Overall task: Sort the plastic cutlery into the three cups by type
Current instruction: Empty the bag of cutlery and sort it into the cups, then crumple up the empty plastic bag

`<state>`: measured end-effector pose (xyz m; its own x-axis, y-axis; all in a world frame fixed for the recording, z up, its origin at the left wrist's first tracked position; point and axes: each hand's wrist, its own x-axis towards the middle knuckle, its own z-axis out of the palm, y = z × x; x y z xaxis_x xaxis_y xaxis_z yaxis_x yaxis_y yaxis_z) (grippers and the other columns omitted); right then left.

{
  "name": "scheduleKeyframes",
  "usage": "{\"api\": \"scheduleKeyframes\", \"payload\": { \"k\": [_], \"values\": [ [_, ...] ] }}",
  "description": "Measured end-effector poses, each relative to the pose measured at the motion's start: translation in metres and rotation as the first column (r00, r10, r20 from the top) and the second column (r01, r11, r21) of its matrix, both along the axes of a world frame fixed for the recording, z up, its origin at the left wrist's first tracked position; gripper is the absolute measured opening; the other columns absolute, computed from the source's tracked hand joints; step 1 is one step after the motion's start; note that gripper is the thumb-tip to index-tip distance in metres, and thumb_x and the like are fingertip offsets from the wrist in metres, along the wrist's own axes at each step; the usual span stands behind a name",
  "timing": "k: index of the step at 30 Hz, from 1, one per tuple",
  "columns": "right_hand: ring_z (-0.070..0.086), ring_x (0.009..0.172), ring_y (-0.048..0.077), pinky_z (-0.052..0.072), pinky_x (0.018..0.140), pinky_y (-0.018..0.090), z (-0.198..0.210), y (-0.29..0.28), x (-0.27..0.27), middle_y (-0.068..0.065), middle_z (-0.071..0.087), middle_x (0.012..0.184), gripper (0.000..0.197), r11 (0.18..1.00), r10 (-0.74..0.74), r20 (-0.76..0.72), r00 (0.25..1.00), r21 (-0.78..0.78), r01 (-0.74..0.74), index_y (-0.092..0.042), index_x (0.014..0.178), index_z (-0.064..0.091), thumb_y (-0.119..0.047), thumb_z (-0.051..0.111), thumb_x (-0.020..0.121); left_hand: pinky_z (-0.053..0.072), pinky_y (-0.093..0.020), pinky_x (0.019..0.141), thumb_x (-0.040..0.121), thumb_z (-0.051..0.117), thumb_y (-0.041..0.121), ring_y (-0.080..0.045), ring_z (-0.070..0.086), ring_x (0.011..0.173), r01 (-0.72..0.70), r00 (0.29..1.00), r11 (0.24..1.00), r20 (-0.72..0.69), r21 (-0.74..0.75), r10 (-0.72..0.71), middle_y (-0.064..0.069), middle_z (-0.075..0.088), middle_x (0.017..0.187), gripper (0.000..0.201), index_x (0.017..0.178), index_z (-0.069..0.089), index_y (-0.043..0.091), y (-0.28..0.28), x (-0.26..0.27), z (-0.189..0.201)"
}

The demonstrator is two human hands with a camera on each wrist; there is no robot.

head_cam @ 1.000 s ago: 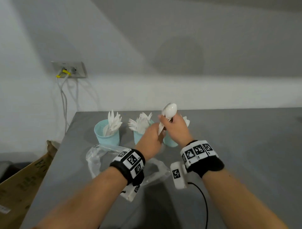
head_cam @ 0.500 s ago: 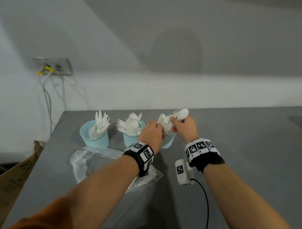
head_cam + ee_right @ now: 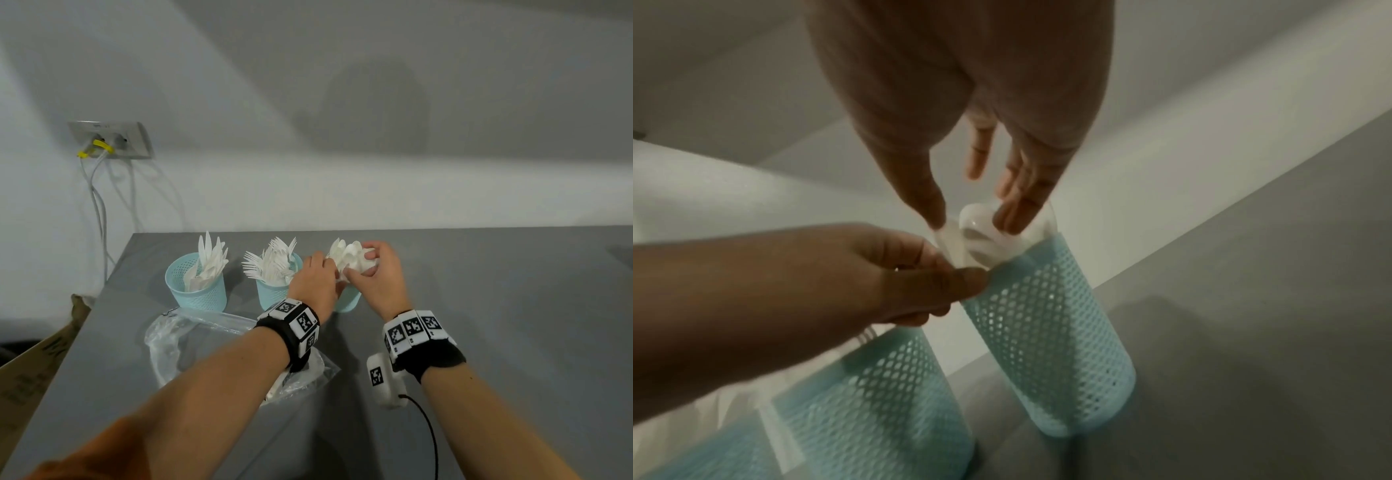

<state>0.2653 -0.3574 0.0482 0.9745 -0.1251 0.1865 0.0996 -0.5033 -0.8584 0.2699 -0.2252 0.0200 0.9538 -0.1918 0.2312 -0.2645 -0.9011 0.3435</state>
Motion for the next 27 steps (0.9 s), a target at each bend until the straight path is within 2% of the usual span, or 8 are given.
{"api": "scheduleKeyframes", "payload": {
  "k": [3, 6, 10, 14, 16, 18, 22, 27],
  "values": [
    [0.056, 0.073, 0.006, 0.051, 0.075, 0.018, -0.007, 0.001, -0.009, -0.001, 0.051, 0.111, 0.025, 0.997, 0.013, 0.118, 0.993, -0.080, -0.003, -0.015, 0.111, 0.063, -0.013, 0.066, 0.086, 0.049, -0.036, 0.086, 0.093, 0.053, 0.038, -0.025, 0.046, 0.111, -0.012, 1.000, 1.000, -0.001, -0.003, 0.012, -0.010, 0.048, 0.119, 0.038, 0.114, 0.054, 0.007, -0.001, 0.000, 0.000],
    [0.054, 0.079, 0.010, 0.044, 0.080, 0.016, -0.016, -0.002, -0.009, 0.004, 0.055, 0.117, 0.030, 0.981, 0.038, 0.115, 0.993, -0.192, -0.016, -0.013, 0.119, 0.064, -0.009, 0.059, 0.091, 0.048, -0.036, 0.089, 0.093, 0.053, 0.033, -0.024, 0.046, 0.113, -0.022, 1.000, 0.999, -0.020, -0.041, 0.021, -0.008, 0.048, 0.121, 0.033, 0.116, 0.055, 0.009, -0.002, -0.003, 0.002],
    [0.058, 0.090, 0.019, 0.051, 0.085, 0.032, -0.011, 0.002, -0.016, 0.003, 0.052, 0.118, 0.032, 0.973, -0.005, 0.131, 0.991, -0.230, 0.035, -0.017, 0.119, 0.063, -0.011, 0.058, 0.089, 0.043, -0.034, 0.097, 0.092, 0.052, 0.025, -0.019, 0.047, 0.117, 0.026, 0.999, 0.986, -0.024, -0.166, -0.030, -0.003, 0.051, 0.124, 0.032, 0.123, 0.054, 0.016, 0.014, -0.022, 0.012],
    [0.055, 0.076, 0.011, 0.049, 0.073, 0.032, -0.005, 0.025, -0.043, -0.007, 0.054, 0.093, 0.014, 0.982, 0.049, 0.148, 0.988, -0.185, -0.021, -0.020, 0.097, 0.063, -0.014, 0.058, 0.086, 0.048, -0.028, 0.081, 0.091, 0.053, 0.028, -0.008, 0.056, 0.097, -0.043, 0.998, 0.964, 0.024, -0.263, 0.051, 0.012, 0.060, 0.104, 0.017, 0.105, 0.063, 0.031, 0.055, -0.062, 0.025],
    [0.051, 0.064, 0.004, 0.044, 0.066, 0.027, -0.005, 0.037, -0.059, -0.013, 0.054, 0.072, 0.002, 0.968, 0.141, -0.002, 0.990, -0.208, -0.138, -0.024, 0.089, 0.060, -0.024, 0.058, 0.087, 0.046, -0.022, 0.067, 0.091, 0.055, 0.030, -0.002, 0.059, 0.081, -0.141, 0.990, 0.941, -0.014, -0.306, 0.144, 0.018, 0.061, 0.094, 0.012, 0.098, 0.063, 0.035, 0.082, -0.084, 0.029],
    [0.053, 0.067, 0.006, 0.043, 0.067, 0.026, -0.008, 0.046, -0.073, -0.012, 0.054, 0.070, 0.017, 0.941, 0.200, -0.173, 0.964, -0.240, -0.238, -0.024, 0.090, 0.057, -0.039, 0.062, 0.084, 0.041, -0.018, 0.060, 0.091, 0.055, 0.030, 0.002, 0.058, 0.074, -0.244, 0.970, 0.915, -0.070, -0.321, 0.234, 0.020, 0.062, 0.088, 0.011, 0.095, 0.061, 0.037, 0.110, -0.103, 0.026],
    [0.058, 0.087, 0.015, 0.046, 0.076, 0.030, -0.024, 0.058, -0.084, -0.007, 0.055, 0.092, 0.044, 0.888, 0.198, -0.438, 0.877, -0.298, -0.350, -0.022, 0.101, 0.050, -0.050, 0.071, 0.074, 0.050, -0.038, 0.080, 0.088, 0.056, 0.025, -0.017, 0.059, 0.092, -0.474, 0.880, 0.842, -0.119, -0.257, 0.460, 0.006, 0.061, 0.097, 0.016, 0.102, 0.062, 0.030, 0.168, -0.127, 0.002],
    [0.061, 0.085, 0.020, 0.050, 0.081, 0.031, -0.039, 0.060, -0.088, 0.000, 0.064, 0.090, 0.011, 0.876, 0.122, -0.490, 0.863, -0.355, -0.326, -0.024, 0.083, 0.056, -0.028, 0.065, 0.081, 0.037, -0.049, 0.104, 0.083, 0.068, 0.017, -0.041, 0.045, 0.119, -0.696, 0.717, 0.651, -0.336, -0.303, 0.611, -0.023, 0.037, 0.135, 0.061, 0.137, 0.040, 0.007, 0.215, -0.145, -0.026]
  ]
}}
